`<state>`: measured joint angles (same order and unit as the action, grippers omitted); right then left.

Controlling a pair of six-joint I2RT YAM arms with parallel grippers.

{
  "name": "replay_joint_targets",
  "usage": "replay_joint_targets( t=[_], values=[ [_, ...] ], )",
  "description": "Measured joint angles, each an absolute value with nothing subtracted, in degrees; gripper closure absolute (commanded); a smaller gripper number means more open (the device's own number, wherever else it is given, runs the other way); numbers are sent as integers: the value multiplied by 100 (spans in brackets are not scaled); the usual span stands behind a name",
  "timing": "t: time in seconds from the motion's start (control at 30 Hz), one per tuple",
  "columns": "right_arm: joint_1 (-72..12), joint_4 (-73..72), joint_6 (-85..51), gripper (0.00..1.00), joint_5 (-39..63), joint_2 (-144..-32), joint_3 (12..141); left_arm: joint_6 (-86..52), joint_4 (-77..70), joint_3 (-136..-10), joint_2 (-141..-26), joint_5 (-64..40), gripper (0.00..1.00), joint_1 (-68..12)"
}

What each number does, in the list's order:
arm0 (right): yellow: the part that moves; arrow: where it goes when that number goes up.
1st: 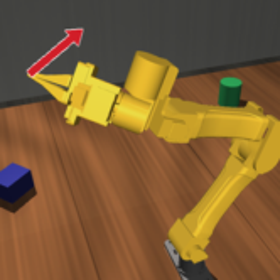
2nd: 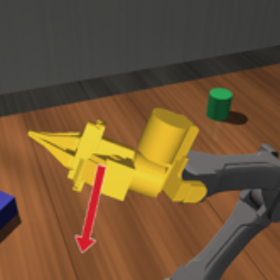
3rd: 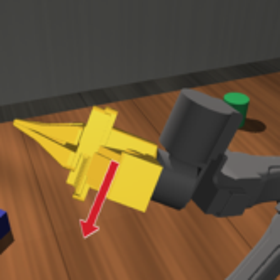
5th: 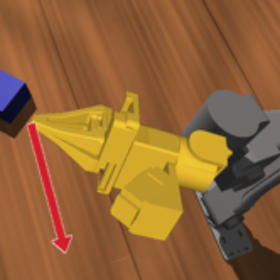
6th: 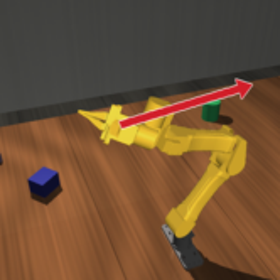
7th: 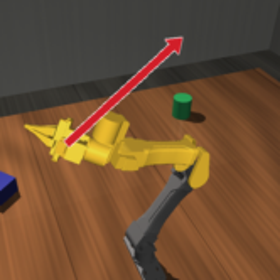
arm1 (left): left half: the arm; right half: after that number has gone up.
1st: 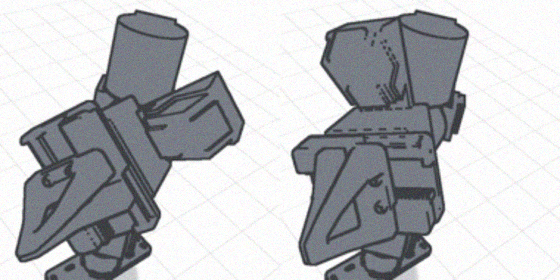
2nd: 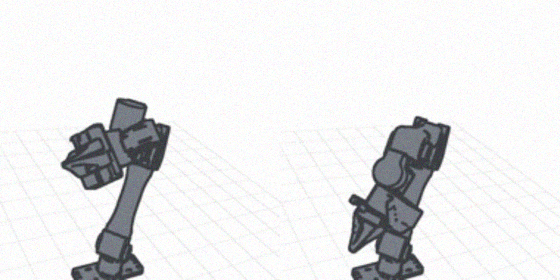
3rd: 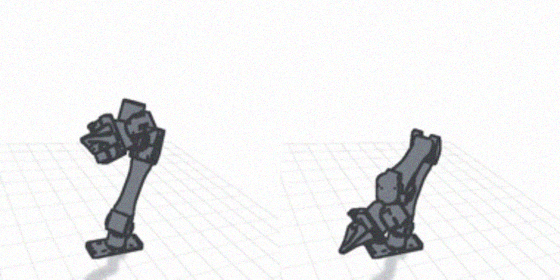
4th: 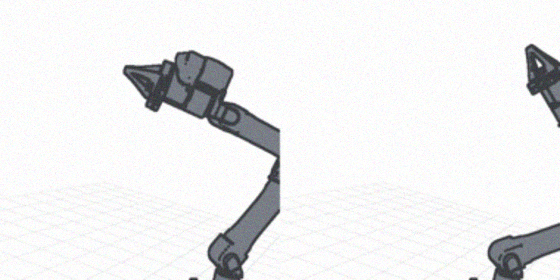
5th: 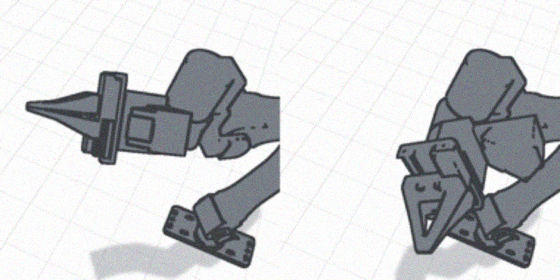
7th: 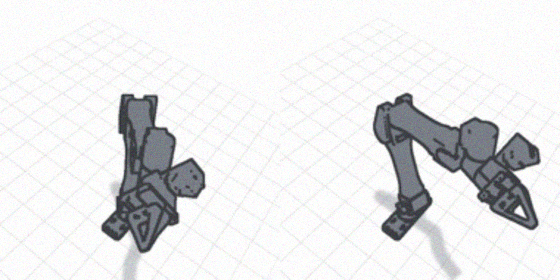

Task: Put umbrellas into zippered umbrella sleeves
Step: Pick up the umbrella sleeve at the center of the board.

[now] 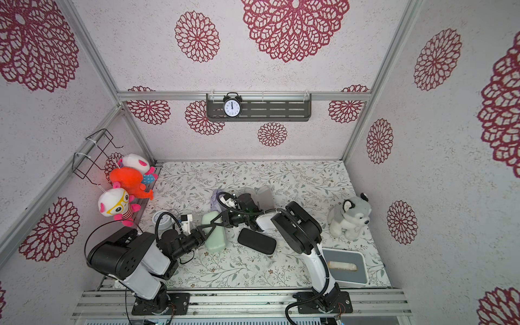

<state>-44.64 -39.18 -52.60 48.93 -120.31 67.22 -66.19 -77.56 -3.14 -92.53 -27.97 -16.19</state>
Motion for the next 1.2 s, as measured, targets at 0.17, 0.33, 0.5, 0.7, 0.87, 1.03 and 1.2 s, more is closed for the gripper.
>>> replay_joint_targets(
  t=[0.17,0.33,0.5,0.7,0.87,1.03,1.2],
  values=[
    [-4410,-3621,-4895,86,4698,-11649,6724,-6692,-7697,-499,-8949,-2694,83,-1702],
    [-4364,-3258,-4606,49,4464,-11391,6724,-6862,-7717,-727,-9002,-2821,96,-1715],
    [-4401,-2294,-3846,28,3835,-10696,6735,-6805,-7072,-1273,-8648,-3138,100,-1833],
    [-4379,-1420,-2790,24,3183,-9531,6847,-6359,-5688,-1900,-7196,-3404,100,-1798],
    [-4021,-1291,-2123,23,2779,-8748,6659,-6202,-4932,-2121,-6390,-3662,100,-1487],
    [-3614,-1660,-1127,33,2541,-7968,5874,-6246,-4484,-2438,-6145,-4056,100,-1210],
    [-3647,-2338,384,38,2875,-7566,4923,-6497,-4501,-2670,-6152,-4491,100,-1194]
  ],
)
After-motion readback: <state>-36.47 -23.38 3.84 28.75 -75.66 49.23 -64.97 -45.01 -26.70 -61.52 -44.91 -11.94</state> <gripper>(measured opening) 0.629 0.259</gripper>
